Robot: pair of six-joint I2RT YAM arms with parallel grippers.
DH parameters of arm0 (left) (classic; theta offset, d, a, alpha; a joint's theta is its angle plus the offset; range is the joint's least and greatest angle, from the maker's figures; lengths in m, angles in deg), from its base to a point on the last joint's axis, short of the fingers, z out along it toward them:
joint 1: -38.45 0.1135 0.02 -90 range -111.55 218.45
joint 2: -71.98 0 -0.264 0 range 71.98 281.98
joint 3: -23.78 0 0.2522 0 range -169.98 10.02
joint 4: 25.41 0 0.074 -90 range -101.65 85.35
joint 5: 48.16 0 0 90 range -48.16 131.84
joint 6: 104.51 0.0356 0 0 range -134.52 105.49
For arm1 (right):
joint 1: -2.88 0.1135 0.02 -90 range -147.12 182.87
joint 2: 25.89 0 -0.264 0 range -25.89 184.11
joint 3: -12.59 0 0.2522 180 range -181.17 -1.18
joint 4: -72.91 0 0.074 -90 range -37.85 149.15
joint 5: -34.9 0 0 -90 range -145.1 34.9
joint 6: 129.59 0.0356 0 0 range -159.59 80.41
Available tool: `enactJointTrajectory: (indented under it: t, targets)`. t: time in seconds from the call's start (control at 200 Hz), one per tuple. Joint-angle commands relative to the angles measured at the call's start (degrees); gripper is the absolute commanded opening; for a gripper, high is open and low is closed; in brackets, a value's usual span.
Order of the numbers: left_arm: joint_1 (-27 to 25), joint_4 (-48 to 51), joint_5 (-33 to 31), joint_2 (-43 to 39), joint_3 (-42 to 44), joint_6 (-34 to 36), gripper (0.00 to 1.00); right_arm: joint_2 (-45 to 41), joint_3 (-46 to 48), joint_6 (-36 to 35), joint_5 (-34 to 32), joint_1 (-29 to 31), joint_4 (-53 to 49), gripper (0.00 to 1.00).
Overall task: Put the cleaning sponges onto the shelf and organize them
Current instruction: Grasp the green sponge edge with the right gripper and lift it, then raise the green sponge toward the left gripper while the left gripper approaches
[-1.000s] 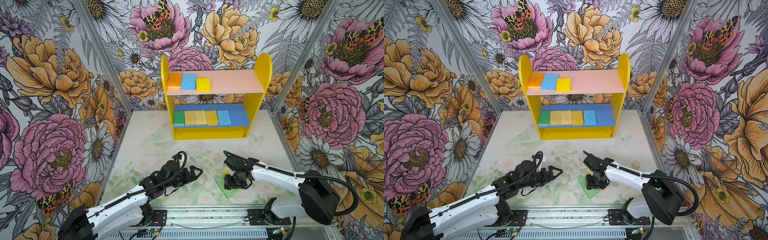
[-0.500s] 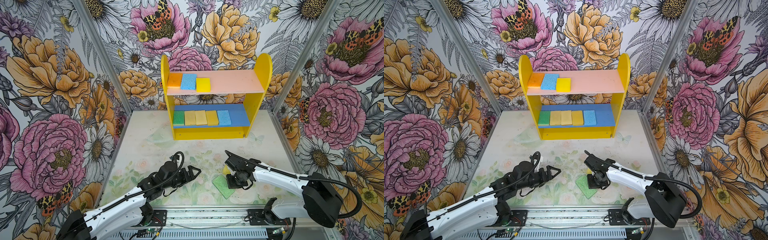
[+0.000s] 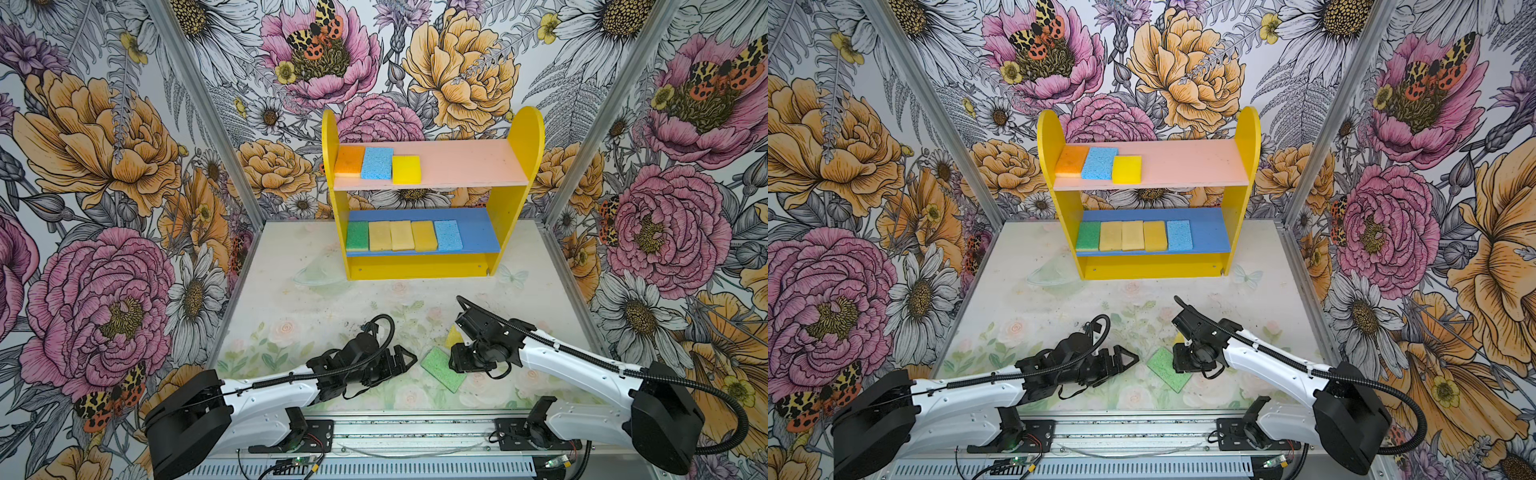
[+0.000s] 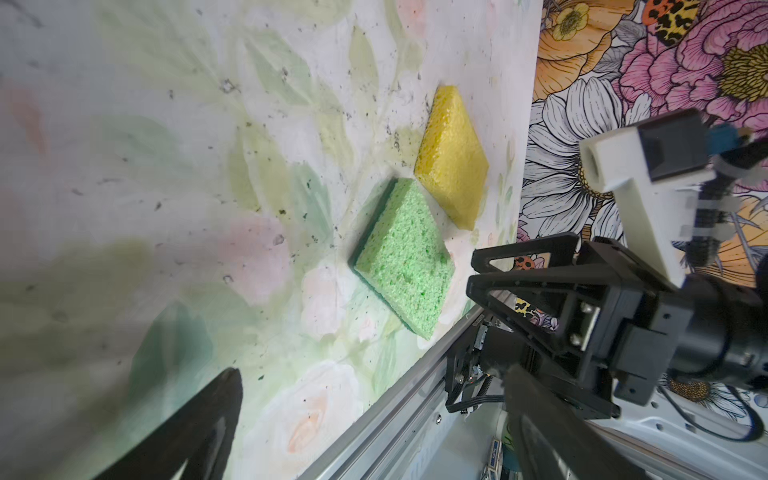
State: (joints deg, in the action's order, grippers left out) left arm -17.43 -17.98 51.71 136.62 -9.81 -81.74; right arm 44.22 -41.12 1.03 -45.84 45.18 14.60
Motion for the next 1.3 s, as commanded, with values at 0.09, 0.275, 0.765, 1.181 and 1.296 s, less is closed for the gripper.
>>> enactJointTrajectory:
  t: [0.09,0.275,0.765,1.181,1.296]
  targets:
    - [-0.45,-2.03,-1.06,-0.64,-1.30,-0.20,0.99,4.03,-0.31,-4.00,-4.59,-0.99,-0.05,0.59]
    - [-0.37,0.82,-2.12,-2.85,-1.26,0.06,0.99,6.20,0.32,-5.56,-2.94,-1.17,2.05,0.58]
    - [-0.02,-0.39,-1.12,-2.06,-1.46,0.34,0.99,1.81,4.79,-2.10,2.30,-1.19,7.74,0.03]
    - [2.05,-6.64,1.22,1.85,-4.34,2.15,0.98,-3.65,-1.14,5.14,12.91,-0.66,15.70,0.00]
    - [3.00,-6.67,1.03,0.60,-5.37,3.13,0.93,-4.18,-2.29,5.86,14.68,-0.31,16.71,0.00]
